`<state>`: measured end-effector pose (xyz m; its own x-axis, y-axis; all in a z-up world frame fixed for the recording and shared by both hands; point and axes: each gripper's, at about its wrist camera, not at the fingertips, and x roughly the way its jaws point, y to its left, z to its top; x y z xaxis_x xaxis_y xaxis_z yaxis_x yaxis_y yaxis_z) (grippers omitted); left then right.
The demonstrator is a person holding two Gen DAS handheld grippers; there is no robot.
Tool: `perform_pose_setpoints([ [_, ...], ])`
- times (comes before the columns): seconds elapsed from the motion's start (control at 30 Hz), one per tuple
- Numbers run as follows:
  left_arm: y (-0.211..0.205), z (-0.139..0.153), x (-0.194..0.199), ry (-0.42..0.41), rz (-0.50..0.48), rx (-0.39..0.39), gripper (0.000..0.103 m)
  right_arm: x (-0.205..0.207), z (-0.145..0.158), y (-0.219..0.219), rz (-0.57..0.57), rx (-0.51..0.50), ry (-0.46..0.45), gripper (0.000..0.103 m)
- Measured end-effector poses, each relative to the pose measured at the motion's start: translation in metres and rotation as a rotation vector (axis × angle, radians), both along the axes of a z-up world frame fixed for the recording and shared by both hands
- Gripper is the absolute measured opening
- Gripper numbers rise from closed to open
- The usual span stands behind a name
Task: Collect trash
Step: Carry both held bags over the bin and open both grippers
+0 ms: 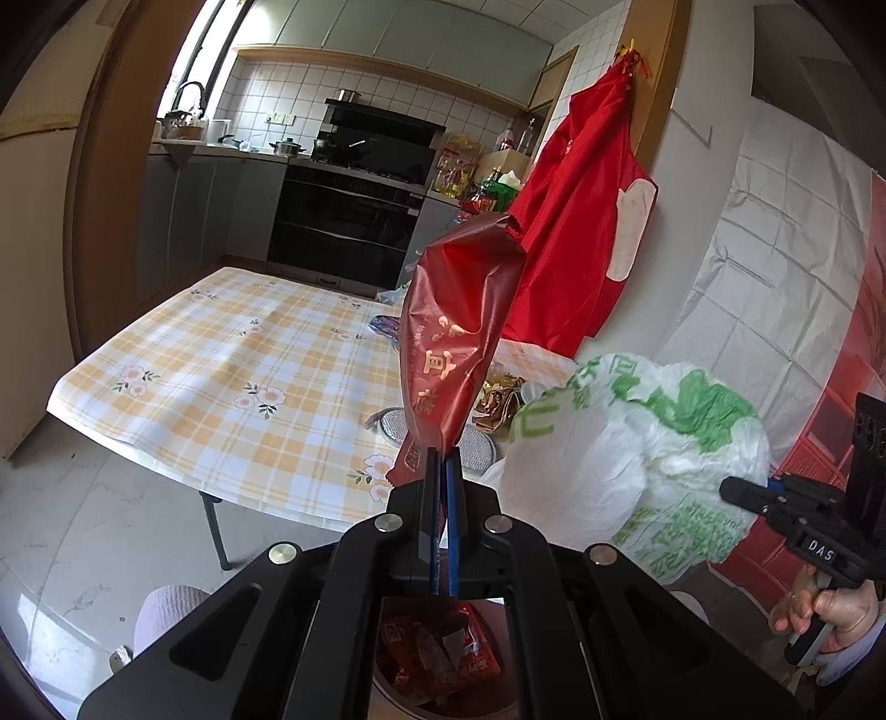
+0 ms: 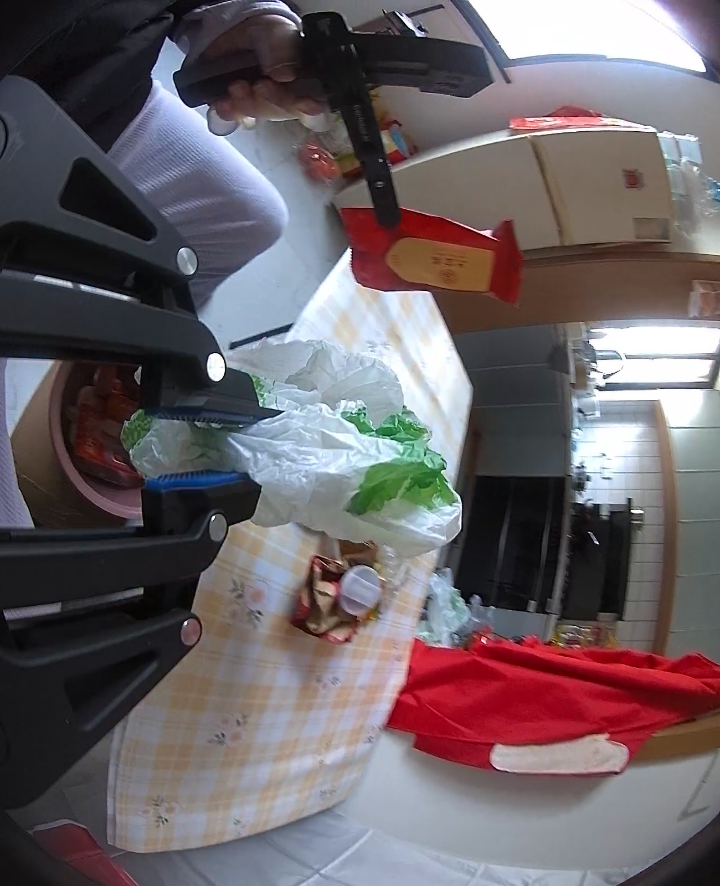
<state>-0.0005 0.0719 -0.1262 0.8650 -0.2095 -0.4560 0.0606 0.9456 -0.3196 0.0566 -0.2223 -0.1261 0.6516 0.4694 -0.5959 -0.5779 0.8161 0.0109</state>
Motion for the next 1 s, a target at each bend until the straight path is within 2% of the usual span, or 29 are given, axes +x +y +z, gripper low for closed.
perform_pose_setpoints([
  [0.27,0.003,-0.009,0.001,0.024,0.000,-0.011,0.002,0.000,-0.021,0.023,0.037,-0.046,0.069,0.018],
  [0.37,0.003,-0.011,0.000,0.031,0.002,-0.017,0.002,0.003,-0.029,0.028,0.037,-0.048,0.094,0.023],
  [0.6,0.000,-0.014,-0.001,0.042,-0.006,-0.015,0.002,0.008,-0.044,0.030,0.014,-0.041,0.116,0.054],
  [0.63,0.000,-0.014,-0.001,0.044,-0.007,-0.015,0.002,0.008,-0.042,0.029,0.001,-0.037,0.108,0.063],
  [0.77,-0.003,-0.017,-0.001,0.051,-0.016,-0.016,0.002,0.007,-0.034,0.020,-0.043,-0.010,0.064,0.076],
  [0.83,-0.005,-0.018,0.000,0.055,-0.024,-0.016,0.002,0.007,-0.028,0.014,-0.091,-0.004,0.030,0.087],
  [1.0,-0.013,-0.023,0.000,0.066,-0.049,-0.011,0.002,0.007,-0.017,-0.002,-0.192,0.037,-0.030,0.094],
])
